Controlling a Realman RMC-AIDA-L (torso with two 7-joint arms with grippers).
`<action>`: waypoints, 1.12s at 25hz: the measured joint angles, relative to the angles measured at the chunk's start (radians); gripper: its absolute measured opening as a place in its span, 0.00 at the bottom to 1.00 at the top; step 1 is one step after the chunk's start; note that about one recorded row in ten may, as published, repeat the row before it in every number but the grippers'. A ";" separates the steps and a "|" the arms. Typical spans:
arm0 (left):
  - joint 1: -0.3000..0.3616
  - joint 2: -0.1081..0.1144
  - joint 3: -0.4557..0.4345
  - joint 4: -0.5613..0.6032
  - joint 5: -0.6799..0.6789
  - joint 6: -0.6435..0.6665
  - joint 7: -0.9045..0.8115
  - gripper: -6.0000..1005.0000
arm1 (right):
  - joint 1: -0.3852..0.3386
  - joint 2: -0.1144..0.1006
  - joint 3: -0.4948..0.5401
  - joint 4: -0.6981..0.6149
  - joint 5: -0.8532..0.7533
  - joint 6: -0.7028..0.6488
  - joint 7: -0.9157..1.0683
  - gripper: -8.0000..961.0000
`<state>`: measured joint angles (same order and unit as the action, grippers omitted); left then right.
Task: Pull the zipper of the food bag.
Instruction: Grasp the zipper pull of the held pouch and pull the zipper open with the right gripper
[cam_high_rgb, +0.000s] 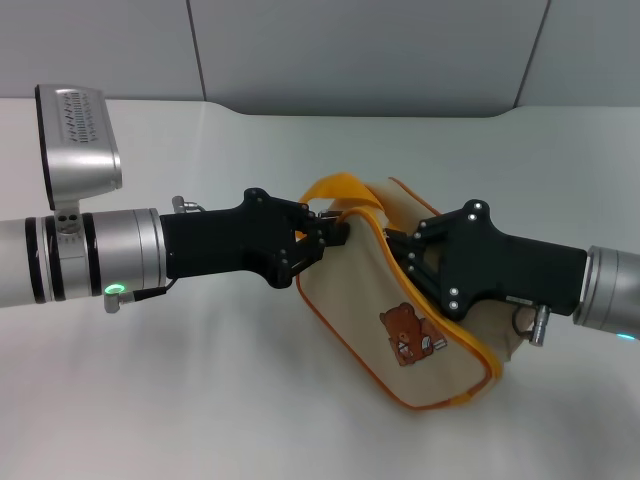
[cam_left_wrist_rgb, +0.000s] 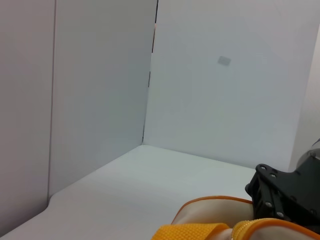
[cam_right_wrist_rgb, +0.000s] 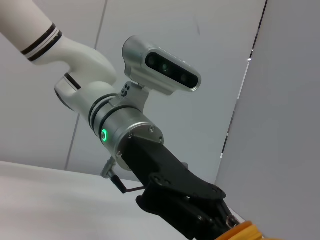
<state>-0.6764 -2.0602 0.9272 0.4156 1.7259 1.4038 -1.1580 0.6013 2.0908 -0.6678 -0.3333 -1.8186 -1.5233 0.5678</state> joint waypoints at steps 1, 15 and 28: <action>0.000 0.000 0.000 0.000 0.000 0.000 0.000 0.08 | -0.001 0.000 0.000 0.001 0.000 0.000 -0.001 0.18; 0.014 0.007 -0.072 -0.010 -0.008 -0.073 0.000 0.10 | -0.117 -0.017 0.000 -0.062 -0.109 -0.086 0.027 0.01; 0.030 0.008 -0.091 -0.014 -0.008 -0.090 -0.005 0.11 | -0.195 -0.018 0.069 -0.123 -0.088 -0.128 0.147 0.02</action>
<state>-0.6462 -2.0519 0.8359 0.4014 1.7179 1.3134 -1.1628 0.4063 2.0732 -0.5993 -0.4565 -1.9067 -1.6514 0.7146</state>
